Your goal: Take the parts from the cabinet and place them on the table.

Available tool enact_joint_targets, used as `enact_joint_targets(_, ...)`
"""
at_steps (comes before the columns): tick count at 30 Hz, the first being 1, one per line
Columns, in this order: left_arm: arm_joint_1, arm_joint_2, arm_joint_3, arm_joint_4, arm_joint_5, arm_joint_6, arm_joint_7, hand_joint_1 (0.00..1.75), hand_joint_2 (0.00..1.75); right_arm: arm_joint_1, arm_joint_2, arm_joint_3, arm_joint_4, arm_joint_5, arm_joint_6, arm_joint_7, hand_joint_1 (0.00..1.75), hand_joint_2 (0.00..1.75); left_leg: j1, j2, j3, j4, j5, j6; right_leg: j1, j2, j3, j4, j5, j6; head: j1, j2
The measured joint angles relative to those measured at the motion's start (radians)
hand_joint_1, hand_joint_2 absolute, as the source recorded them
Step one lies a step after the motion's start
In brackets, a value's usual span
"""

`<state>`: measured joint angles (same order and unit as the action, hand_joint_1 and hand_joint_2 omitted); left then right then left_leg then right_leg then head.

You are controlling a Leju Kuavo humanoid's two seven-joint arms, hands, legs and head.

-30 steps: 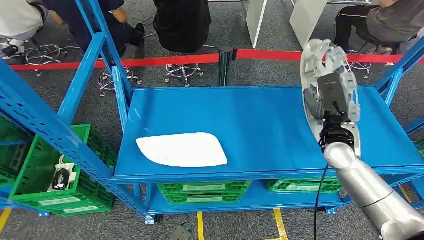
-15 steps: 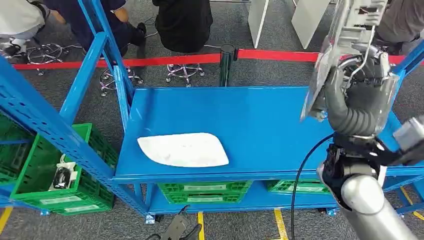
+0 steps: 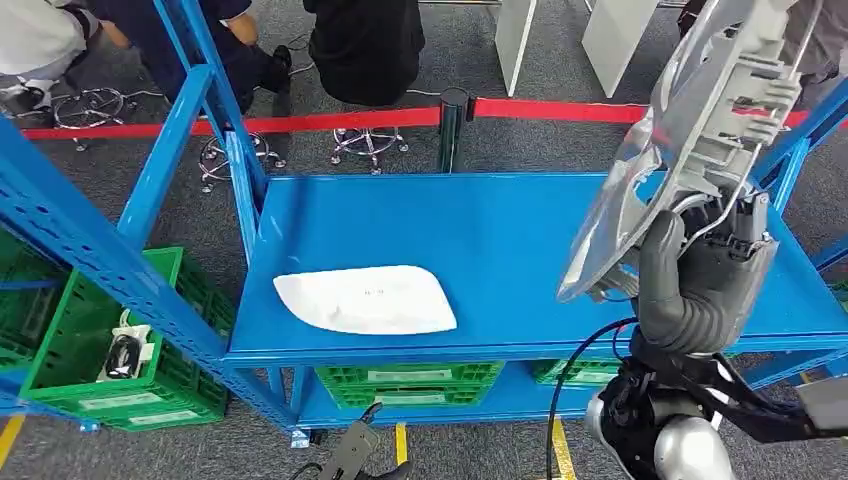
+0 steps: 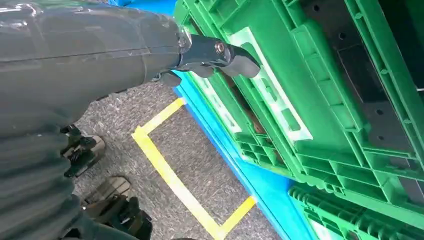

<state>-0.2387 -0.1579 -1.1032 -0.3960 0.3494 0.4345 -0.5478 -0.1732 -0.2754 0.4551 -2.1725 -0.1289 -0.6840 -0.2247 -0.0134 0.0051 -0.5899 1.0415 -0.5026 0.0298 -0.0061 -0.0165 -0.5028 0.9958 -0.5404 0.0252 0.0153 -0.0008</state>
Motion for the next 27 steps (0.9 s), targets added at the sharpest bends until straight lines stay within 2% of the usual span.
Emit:
enact_joint_targets(5, 0.001, 0.0, 0.009, 0.0, 0.001, -0.003, -0.003, 0.0, 1.75, 0.017, 0.024, 0.021, 0.0, 0.009, 0.0, 0.0, 1.64, 1.75, 0.0, 0.001, 0.0, 0.0, 0.0, 0.0, 0.0, 0.0, 0.0, 0.0, 0.0, 0.0, 0.0, 0.0)
enact_joint_targets(15, 0.002, -0.002, 0.049, -0.008, 0.042, -0.019, -0.076, 0.0, 1.75, 0.076, 0.061, 0.057, 0.017, 0.037, 0.0, -0.003, 1.64, 1.75, 0.0, 0.002, 0.0, 0.0, 0.0, 0.0, 0.0, 0.0, 0.0, 0.0, 0.0, 0.0, 0.0, 0.0)
enact_joint_targets(27, 0.002, -0.004, 0.066, -0.01, 0.046, -0.019, -0.08, 0.0, 1.75, 0.096, 0.068, 0.08, 0.042, 0.043, 0.0, -0.001, 1.64, 1.75, 0.0, 0.004, 0.0, 0.0, 0.0, 0.0, 0.0, 0.001, -0.001, 0.0, 0.0, 0.0, 0.0, 0.0)
